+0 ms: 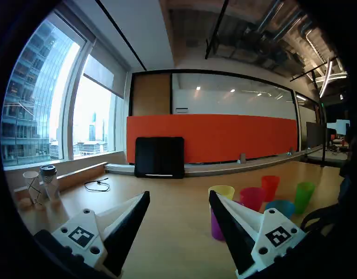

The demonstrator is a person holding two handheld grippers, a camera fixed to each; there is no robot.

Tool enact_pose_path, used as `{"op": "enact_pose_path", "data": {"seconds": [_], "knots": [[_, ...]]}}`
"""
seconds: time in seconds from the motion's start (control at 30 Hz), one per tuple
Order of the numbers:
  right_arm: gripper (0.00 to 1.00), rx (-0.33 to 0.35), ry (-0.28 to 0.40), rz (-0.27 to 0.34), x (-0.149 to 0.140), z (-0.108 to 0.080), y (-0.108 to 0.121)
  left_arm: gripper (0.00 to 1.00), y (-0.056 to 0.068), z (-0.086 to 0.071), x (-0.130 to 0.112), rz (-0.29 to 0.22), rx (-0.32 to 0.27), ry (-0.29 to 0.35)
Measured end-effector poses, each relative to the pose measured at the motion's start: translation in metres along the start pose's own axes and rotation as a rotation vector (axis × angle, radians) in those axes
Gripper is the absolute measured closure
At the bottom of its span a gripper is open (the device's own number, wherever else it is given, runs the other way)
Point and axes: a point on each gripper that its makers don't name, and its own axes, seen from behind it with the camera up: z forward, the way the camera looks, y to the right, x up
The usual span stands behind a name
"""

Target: Pour water

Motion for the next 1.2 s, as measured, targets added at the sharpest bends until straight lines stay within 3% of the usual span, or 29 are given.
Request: {"op": "enact_pose_path", "data": {"seconds": [1.2], "knots": [[0.00,0.009,0.010,-0.011,0.005,-0.002,-0.002,0.06,0.001,0.006,-0.014,-0.004,-0.007,-0.031]]}}
